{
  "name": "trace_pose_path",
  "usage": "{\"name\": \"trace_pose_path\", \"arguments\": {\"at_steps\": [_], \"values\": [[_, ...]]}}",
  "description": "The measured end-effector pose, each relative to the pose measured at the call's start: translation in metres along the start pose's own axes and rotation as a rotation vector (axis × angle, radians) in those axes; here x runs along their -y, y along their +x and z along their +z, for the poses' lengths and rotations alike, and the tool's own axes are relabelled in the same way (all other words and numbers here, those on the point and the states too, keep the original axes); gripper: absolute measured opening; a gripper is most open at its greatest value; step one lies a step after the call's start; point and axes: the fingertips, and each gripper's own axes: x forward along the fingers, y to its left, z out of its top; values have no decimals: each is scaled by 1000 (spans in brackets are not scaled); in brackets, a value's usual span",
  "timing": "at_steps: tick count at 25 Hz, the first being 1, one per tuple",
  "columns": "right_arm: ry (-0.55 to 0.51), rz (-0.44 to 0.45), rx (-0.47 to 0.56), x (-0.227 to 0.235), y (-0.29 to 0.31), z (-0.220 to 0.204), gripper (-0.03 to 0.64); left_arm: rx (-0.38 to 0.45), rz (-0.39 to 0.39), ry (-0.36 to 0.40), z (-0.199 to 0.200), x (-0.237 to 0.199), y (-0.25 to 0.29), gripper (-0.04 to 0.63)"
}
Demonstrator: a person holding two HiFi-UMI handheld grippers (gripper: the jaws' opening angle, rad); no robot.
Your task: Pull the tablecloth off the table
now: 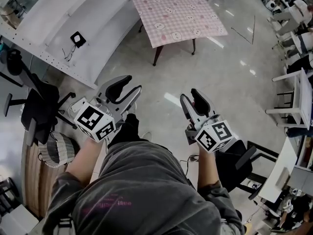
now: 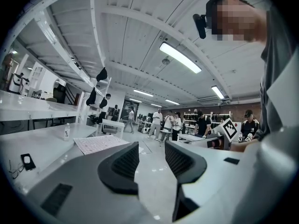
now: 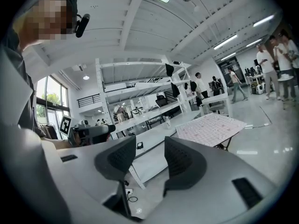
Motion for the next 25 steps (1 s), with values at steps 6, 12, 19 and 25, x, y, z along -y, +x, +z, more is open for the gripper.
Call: {"name": "trace_pose_path", "arguments": {"at_steps": [6,12,19,25], "values": [[4,-20,-6,14,34,1,172,3,-13,-9,-2,-35,20,173],[1,-32,-22,27,69,7,173,-5,-25,-23,3,-72,38,173],[12,-67,-30,47,139,20,173,-30,-42,-53,5,-142,66,173],[18,-91,-39,60,196,36,173,-55,-80,-64,15,-199,94,173]]}}
